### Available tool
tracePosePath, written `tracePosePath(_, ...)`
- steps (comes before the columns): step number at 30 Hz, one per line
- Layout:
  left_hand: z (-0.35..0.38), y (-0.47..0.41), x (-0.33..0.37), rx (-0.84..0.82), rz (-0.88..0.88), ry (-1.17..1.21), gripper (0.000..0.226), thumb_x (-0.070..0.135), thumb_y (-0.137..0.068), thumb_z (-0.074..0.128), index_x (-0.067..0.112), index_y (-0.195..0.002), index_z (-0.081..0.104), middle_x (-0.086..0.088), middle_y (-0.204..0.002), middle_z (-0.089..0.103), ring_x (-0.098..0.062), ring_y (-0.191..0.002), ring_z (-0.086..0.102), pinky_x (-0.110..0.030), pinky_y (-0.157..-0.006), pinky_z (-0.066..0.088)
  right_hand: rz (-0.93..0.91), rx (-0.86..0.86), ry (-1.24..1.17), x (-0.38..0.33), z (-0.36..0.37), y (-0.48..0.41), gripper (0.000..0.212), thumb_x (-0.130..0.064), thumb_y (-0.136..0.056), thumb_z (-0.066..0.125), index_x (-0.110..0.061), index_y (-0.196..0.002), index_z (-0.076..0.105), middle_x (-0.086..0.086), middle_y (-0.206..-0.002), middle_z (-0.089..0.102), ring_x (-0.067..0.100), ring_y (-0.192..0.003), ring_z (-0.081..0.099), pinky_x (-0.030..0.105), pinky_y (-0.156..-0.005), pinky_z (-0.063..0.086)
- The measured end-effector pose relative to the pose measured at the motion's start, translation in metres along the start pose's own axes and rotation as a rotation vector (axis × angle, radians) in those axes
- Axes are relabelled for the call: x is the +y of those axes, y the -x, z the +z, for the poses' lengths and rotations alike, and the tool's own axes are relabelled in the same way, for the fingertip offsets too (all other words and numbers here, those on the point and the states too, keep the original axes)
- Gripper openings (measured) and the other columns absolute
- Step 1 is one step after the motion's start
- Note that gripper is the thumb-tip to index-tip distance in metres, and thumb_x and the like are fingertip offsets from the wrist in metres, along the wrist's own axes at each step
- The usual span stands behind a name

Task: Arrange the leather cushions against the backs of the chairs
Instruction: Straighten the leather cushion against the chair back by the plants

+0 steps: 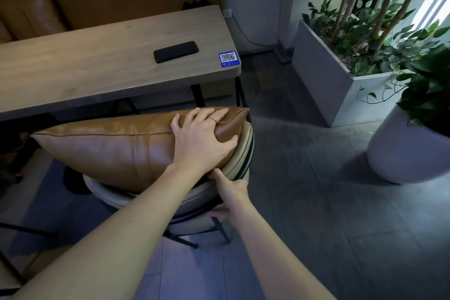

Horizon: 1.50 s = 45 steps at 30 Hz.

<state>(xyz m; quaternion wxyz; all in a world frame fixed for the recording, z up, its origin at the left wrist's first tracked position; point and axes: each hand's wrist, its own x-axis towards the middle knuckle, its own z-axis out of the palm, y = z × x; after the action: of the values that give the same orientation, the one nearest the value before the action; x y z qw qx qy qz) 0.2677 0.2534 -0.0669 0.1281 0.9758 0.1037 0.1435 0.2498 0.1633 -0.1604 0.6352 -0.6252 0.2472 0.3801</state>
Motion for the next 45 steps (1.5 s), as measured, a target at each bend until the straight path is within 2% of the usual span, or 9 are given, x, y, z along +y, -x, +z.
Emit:
tracePosePath(3,0.003,-0.004,0.003,0.008,-0.013,-0.002,0.063,0.061,-0.085,0.061,0.037,-0.143,0.056,0.005,-0.146,0.057,-0.024,-0.14,0.041,-0.057,-0.119,0.017,-0.051,0.05,0.175,-0.007,-0.006,-0.005,0.073,-0.05,-0.061,0.08,-0.008,-0.118,0.064,0.008,-0.095,0.067,0.038,-0.083,0.076,0.047,-0.069,0.068)
tracePosePath(9,0.005,-0.007,0.007,0.01,-0.028,0.006,0.063,0.061,-0.085,0.061,0.038,-0.143,0.055,0.005,-0.146,0.057,-0.024,-0.139,0.043,-0.057,-0.118,0.018,-0.069,0.003,0.199,-0.013,-0.013,-0.008,0.073,-0.046,-0.061,0.082,-0.005,-0.118,0.063,0.009,-0.088,0.064,0.039,-0.069,0.077,0.048,-0.061,0.067)
tracePosePath(27,0.006,-0.007,0.024,0.017,-0.042,0.006,0.062,0.06,-0.088,0.059,0.038,-0.146,0.052,0.005,-0.147,0.056,-0.024,-0.14,0.041,-0.058,-0.117,0.019,-0.007,-0.032,0.247,-0.023,-0.036,-0.011,0.077,-0.042,-0.061,0.086,-0.005,-0.122,0.059,0.021,-0.105,0.068,0.04,-0.063,0.078,0.048,-0.061,0.067)
tracePosePath(31,0.007,-0.005,0.023,0.023,-0.045,0.004,0.063,0.061,-0.087,0.058,0.038,-0.145,0.053,0.005,-0.147,0.056,-0.025,-0.14,0.041,-0.058,-0.117,0.02,0.0,-0.063,0.238,-0.021,-0.039,-0.011,0.079,-0.043,-0.063,0.088,-0.006,-0.125,0.056,0.016,-0.097,0.065,0.039,-0.07,0.079,0.046,-0.061,0.067)
tracePosePath(33,0.009,-0.005,0.023,0.038,-0.048,0.002,0.063,0.062,-0.086,0.058,0.037,-0.144,0.054,0.005,-0.146,0.057,-0.025,-0.139,0.042,-0.058,-0.117,0.02,-0.003,-0.067,0.222,-0.019,-0.04,-0.009,0.085,-0.046,-0.061,0.087,-0.007,-0.129,0.055,0.016,-0.105,0.066,0.039,-0.076,0.079,0.045,-0.063,0.067)
tracePosePath(35,0.01,-0.004,0.023,0.049,-0.052,0.0,0.063,0.061,-0.086,0.06,0.037,-0.144,0.054,0.005,-0.146,0.057,-0.025,-0.138,0.043,-0.058,-0.117,0.021,-0.006,-0.075,0.203,-0.018,-0.041,-0.005,0.096,-0.048,-0.062,0.087,-0.009,-0.141,0.047,0.016,-0.117,0.065,0.038,-0.079,0.079,0.042,-0.062,0.067)
tracePosePath(38,0.012,-0.005,0.022,0.047,-0.052,-0.009,0.063,0.062,-0.087,0.06,0.037,-0.144,0.054,0.004,-0.147,0.056,-0.025,-0.139,0.042,-0.057,-0.118,0.02,-0.043,-0.07,0.165,-0.018,-0.04,0.0,0.118,-0.045,-0.069,0.085,-0.028,-0.16,0.012,0.016,-0.131,0.056,0.039,-0.083,0.077,0.038,-0.057,0.066)
tracePosePath(40,0.013,-0.005,0.022,0.046,-0.056,-0.02,0.063,0.063,-0.087,0.059,0.037,-0.145,0.053,0.004,-0.147,0.056,-0.025,-0.139,0.042,-0.057,-0.118,0.019,-0.087,-0.057,0.141,-0.015,-0.037,0.002,0.129,-0.042,-0.071,0.083,-0.04,-0.162,-0.008,0.016,-0.145,0.05,0.043,-0.094,0.074,0.039,-0.056,0.066)
tracePosePath(45,0.013,-0.005,0.023,0.03,-0.058,-0.035,0.064,0.063,-0.088,0.058,0.038,-0.146,0.051,0.004,-0.15,0.054,-0.026,-0.141,0.04,-0.057,-0.119,0.017,-0.107,-0.05,0.121,-0.011,-0.035,0.005,0.129,-0.039,-0.073,0.08,-0.051,-0.158,-0.017,0.014,-0.153,0.045,0.049,-0.11,0.068,0.044,-0.059,0.067)
